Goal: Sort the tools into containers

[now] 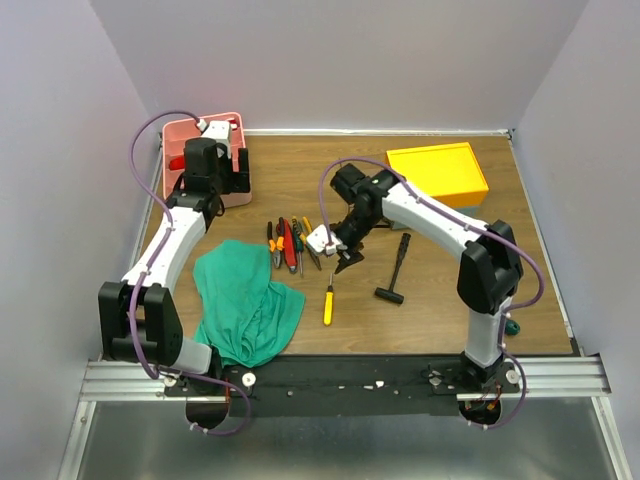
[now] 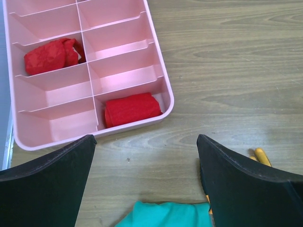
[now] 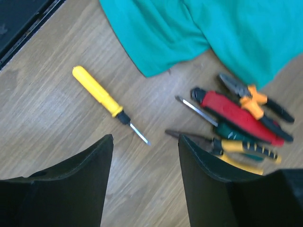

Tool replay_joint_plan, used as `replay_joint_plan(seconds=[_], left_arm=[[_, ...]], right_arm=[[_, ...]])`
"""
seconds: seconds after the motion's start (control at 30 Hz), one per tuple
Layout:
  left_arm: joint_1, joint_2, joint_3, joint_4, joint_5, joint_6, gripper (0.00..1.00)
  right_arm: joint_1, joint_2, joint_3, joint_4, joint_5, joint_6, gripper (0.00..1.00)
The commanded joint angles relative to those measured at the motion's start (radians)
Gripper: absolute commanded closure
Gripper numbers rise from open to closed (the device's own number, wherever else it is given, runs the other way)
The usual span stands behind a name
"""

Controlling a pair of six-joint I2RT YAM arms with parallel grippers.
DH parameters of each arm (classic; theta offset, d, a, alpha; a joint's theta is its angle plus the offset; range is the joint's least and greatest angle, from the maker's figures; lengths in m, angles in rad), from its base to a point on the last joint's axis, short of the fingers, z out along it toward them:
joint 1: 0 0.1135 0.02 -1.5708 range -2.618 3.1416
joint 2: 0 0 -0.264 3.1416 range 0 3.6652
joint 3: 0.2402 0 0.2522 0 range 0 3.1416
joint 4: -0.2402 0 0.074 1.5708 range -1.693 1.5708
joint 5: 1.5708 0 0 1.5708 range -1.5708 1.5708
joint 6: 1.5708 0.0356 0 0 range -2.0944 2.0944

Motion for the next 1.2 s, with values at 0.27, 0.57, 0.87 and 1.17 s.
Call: replay_joint_plan(seconds=[0.27,0.57,0.87,1.17], left_arm=[[0.045,-0.127,-0.021,-0.045,0.005,0.02,0.01],[0.129,-0.206,-0.106,-0.074,0.048,-0.029,0.01],[0.165,-0.215,-0.124,-0.077,0.077,-0.065,0.01],[0.171,-0.186,-0.113,-0.073,0.079,-0.083,0.01]], right_arm=[[0.088,0.08,-0.084,-0.051,0.247,-0.355,0.41],[0.143,0.108,-0.138,-0.004,0.318,-0.435,0.41],[0.205,0.157,-0.185,0.141,0.343,-0.38,0.41],[0.223,0.177,-0.264,0.15,0.43,-0.391,0.85]])
